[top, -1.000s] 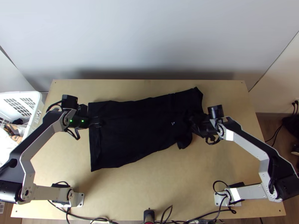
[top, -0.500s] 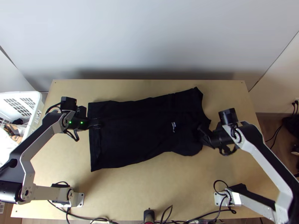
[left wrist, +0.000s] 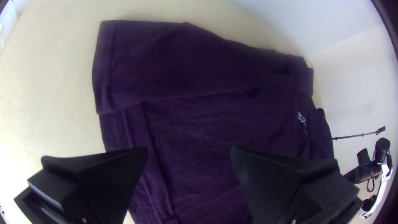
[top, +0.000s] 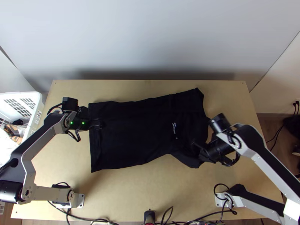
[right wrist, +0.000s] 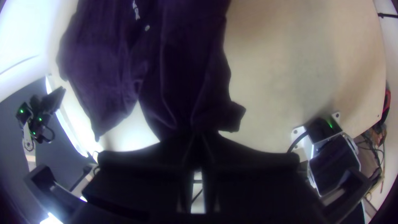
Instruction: Fold the t-shirt
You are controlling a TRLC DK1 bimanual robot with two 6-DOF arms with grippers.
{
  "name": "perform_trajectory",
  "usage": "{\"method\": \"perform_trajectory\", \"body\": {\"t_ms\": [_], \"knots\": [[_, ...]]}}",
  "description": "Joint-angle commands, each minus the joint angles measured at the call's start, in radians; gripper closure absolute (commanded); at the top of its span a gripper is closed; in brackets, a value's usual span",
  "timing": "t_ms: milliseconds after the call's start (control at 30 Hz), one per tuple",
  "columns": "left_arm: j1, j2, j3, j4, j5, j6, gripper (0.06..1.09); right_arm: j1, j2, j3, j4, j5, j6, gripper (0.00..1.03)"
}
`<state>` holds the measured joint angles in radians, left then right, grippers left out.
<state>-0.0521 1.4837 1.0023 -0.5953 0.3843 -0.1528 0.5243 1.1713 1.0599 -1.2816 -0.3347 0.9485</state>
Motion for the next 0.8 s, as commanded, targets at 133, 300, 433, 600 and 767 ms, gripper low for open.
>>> {"method": "perform_trajectory", "body": {"t_ms": [133,300,433,600,767], "knots": [[0.000,-0.002,0.009,0.000,0.004,0.004,0.11,0.135,0.077,-0.140,0.153,-0.013,-0.056,0.71],[0.014,-0.007,0.007,-0.006,0.004,0.010,0.11,0.083,0.120,-0.129,0.188,-0.076,-0.175,0.05],[0.031,-0.007,0.005,-0.008,0.004,0.016,0.11,0.013,0.068,-0.048,0.194,-0.076,-0.208,0.05],[0.032,-0.007,0.012,-0.008,0.004,0.016,0.11,-0.242,0.019,-0.072,0.275,-0.076,-0.301,0.05],[0.034,-0.007,0.021,-0.008,0.004,0.021,0.11,-0.409,0.039,-0.138,0.263,-0.079,-0.396,0.07]]}}
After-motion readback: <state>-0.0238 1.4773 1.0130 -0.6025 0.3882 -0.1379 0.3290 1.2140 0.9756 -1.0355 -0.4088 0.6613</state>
